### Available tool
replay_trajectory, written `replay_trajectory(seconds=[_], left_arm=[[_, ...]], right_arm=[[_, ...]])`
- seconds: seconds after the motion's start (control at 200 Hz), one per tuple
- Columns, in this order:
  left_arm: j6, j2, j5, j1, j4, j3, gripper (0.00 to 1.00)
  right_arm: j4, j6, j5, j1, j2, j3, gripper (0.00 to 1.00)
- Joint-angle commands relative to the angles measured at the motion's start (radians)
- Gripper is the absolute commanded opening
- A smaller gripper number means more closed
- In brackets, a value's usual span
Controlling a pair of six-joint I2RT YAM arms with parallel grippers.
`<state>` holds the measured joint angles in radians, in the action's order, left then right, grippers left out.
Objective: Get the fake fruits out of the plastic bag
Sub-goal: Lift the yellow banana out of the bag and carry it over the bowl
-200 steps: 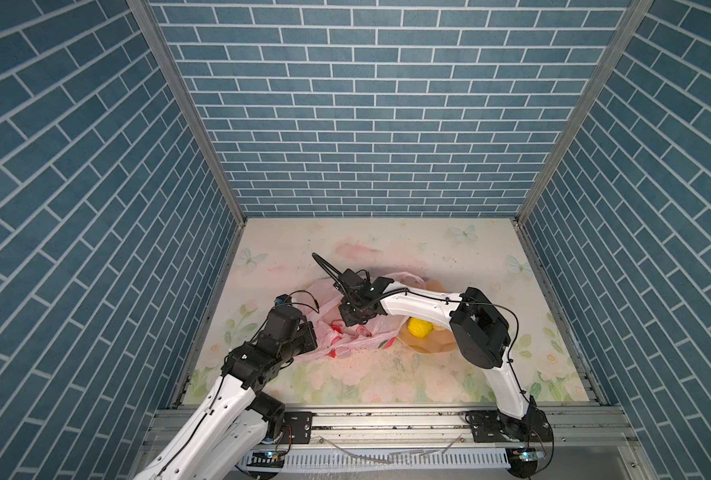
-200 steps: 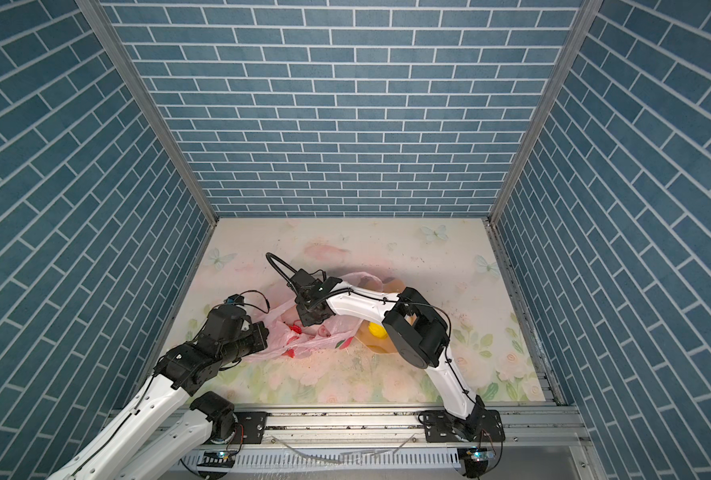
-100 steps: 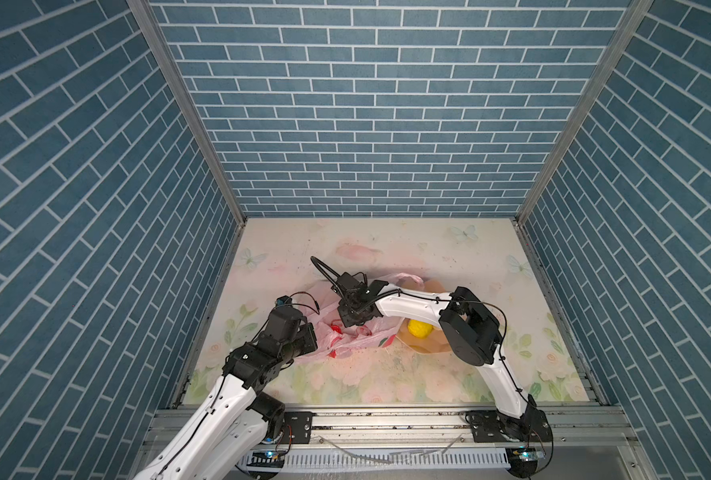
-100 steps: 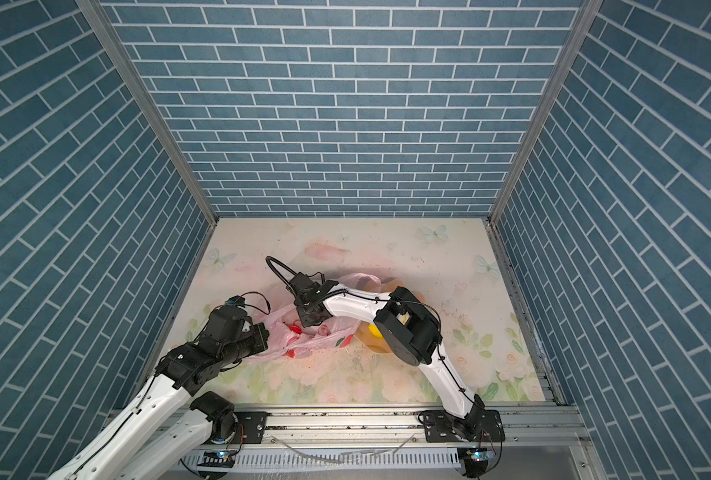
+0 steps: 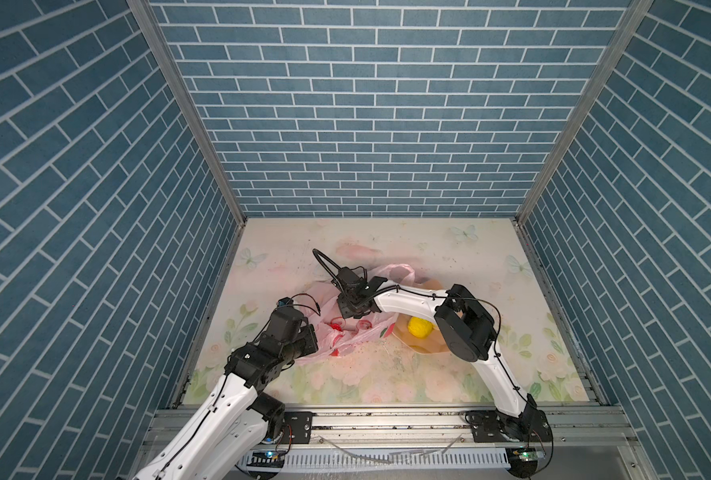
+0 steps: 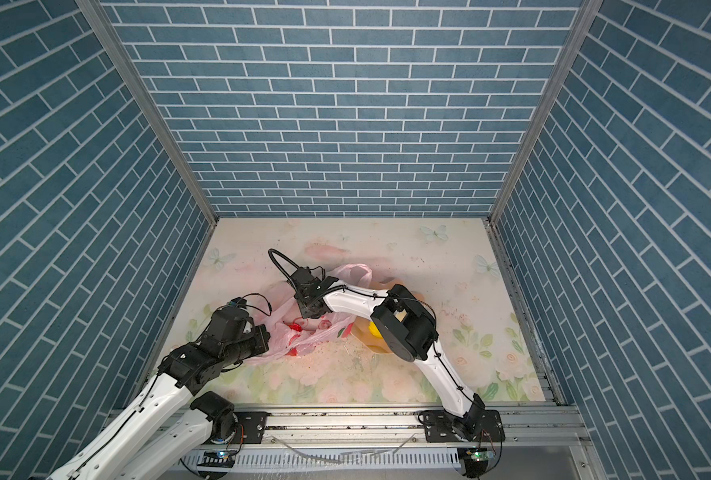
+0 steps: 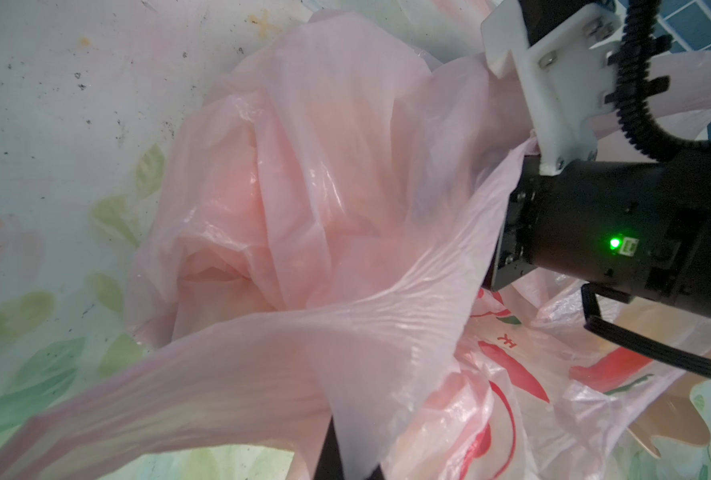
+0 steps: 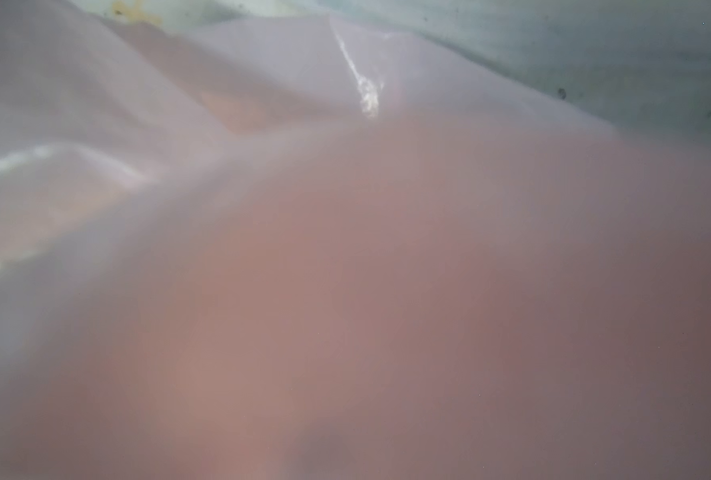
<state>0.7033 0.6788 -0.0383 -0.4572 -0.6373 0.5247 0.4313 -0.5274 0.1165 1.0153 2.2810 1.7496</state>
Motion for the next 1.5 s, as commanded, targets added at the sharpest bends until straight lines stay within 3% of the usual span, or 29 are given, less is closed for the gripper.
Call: replay_trajectory(seconds=[0.0, 0.39, 0.62, 0.99, 1.12, 1.285, 1.495], left_arm=[[0.002, 0.001, -0.001, -0.006, -0.004, -0.014, 0.00], [0.013, 0.047, 0.031, -0.007, 0.090, -0.014, 0.00], [-0.004, 0.112, 0.075, -0.006, 0.189, 0.008, 0.00], [-0.028, 0.148, 0.129, -0.006, 0.251, 0.051, 0.00], [-0.041, 0.150, 0.156, -0.007, 0.257, 0.061, 0.00], [-0.059, 0.149, 0.221, -0.006, 0.267, 0.082, 0.00], [-0.089, 0.167, 0.251, -0.005, 0.277, 0.111, 0.00]], right_arm=[[-0.016, -0.041, 0.019, -0.012, 0.037, 0.041, 0.23], [-0.052, -0.019, -0.087, -0.011, -0.045, -0.002, 0.07], [-0.035, -0.001, -0.195, -0.011, -0.115, -0.019, 0.06], [-0.002, 0.014, -0.198, -0.014, -0.192, -0.047, 0.06], [0.025, 0.028, -0.249, -0.012, -0.215, -0.048, 0.06], [0.101, 0.062, -0.243, -0.014, -0.248, -0.045, 0.05], [0.180, 0.105, -0.127, -0.017, -0.331, -0.083, 0.04]])
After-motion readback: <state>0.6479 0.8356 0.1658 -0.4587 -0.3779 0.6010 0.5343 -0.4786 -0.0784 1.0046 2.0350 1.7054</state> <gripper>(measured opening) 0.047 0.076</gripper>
